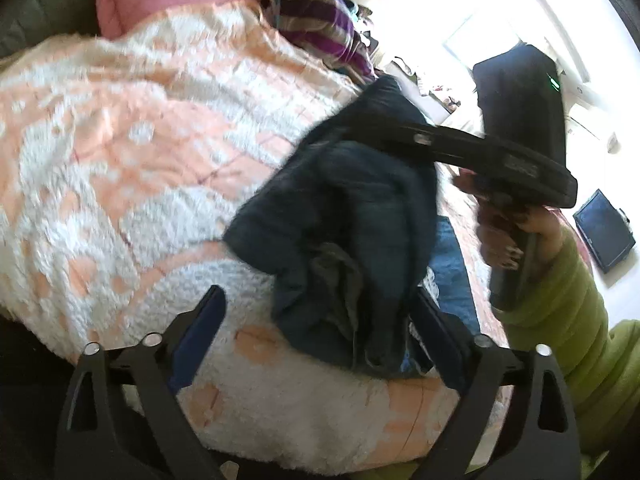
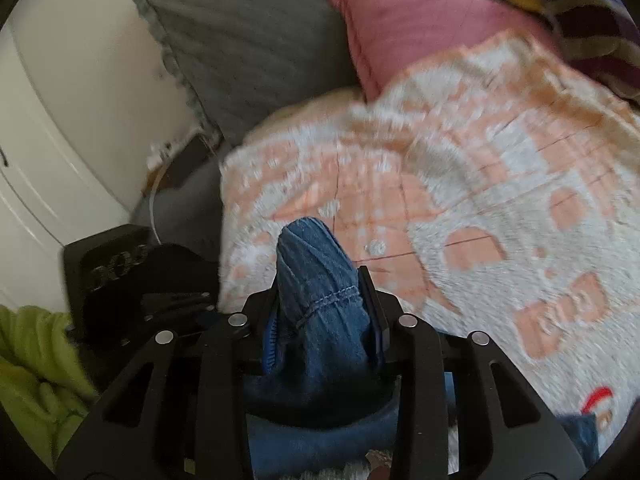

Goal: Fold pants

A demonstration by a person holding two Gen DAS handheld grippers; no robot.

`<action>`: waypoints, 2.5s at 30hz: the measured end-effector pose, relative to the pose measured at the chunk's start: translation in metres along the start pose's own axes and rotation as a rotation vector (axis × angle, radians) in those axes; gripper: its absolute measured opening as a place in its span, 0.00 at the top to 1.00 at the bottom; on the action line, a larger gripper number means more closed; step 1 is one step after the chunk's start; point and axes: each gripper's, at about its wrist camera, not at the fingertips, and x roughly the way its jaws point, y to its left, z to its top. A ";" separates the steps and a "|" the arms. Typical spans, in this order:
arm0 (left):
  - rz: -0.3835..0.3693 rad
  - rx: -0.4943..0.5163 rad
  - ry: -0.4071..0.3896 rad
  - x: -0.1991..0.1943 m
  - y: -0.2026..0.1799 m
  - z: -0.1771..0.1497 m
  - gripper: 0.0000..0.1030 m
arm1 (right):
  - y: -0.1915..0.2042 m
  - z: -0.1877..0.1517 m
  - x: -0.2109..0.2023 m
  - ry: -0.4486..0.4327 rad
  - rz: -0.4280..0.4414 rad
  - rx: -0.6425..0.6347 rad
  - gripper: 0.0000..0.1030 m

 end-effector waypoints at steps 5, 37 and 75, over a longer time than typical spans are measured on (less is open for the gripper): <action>-0.047 0.036 0.035 0.025 -0.029 0.008 0.06 | -0.005 -0.017 -0.044 -0.081 -0.006 0.011 0.74; -0.117 0.350 0.069 0.033 -0.123 -0.018 0.15 | -0.033 -0.146 -0.116 -0.077 -0.431 0.187 0.54; 0.008 0.413 0.172 0.056 -0.124 -0.041 0.72 | -0.041 -0.095 -0.093 -0.049 -0.594 0.124 0.43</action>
